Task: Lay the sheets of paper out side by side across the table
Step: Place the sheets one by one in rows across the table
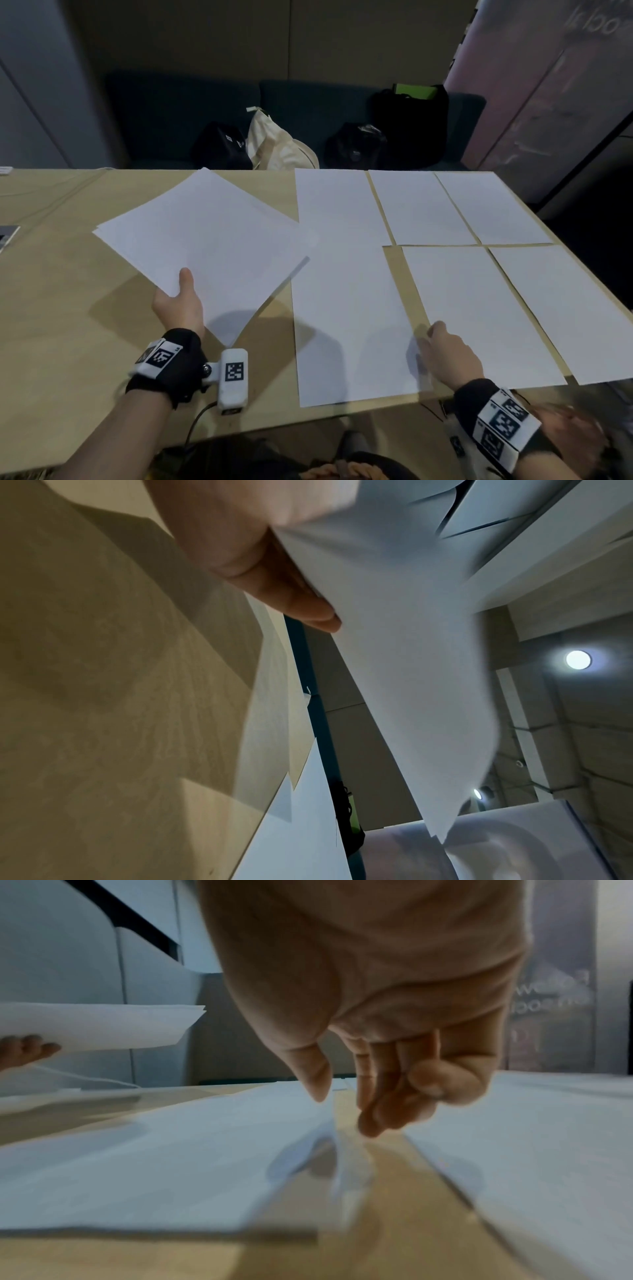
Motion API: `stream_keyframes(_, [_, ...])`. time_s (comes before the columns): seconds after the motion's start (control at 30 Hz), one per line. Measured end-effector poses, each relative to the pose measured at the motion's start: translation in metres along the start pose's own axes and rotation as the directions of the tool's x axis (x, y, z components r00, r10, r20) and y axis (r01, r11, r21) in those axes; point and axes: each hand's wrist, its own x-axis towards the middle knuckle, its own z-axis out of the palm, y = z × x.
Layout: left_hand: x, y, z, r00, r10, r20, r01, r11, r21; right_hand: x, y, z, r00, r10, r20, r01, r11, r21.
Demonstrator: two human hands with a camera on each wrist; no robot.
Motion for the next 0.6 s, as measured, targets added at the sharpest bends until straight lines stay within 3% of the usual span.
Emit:
stream_keyframes(0.13, [-0.002,-0.003,0.003,1.0,-0.006,0.027,0.006,1.0,0.006,0.005,-0.021,-0.011,0.976,-0.195,-0.098,0.181,0.975,-0.131])
stream_keyframes(0.33, [-0.007,-0.007,0.013,0.996,-0.004,0.093,0.0,0.999,0.038,0.018,-0.076,0.003,0.871,-0.487,0.07,0.491,0.87,-0.051])
stream_keyframes(0.4, [-0.009,-0.008,0.015,0.994,-0.002,0.109,-0.003,0.999,0.05,0.02,-0.086,0.008,0.854,-0.5,0.148,0.516,0.85,-0.105])
stream_keyframes(0.5, [-0.009,-0.01,0.015,0.993,0.004,0.118,-0.011,0.998,0.054,0.018,-0.085,0.013,0.868,-0.434,0.243,0.474,0.87,-0.139])
stream_keyframes(0.6, [-0.01,-0.009,0.013,0.994,0.01,0.112,-0.017,0.998,0.059,0.014,-0.072,0.016,0.879,-0.394,0.267,0.434,0.894,-0.109])
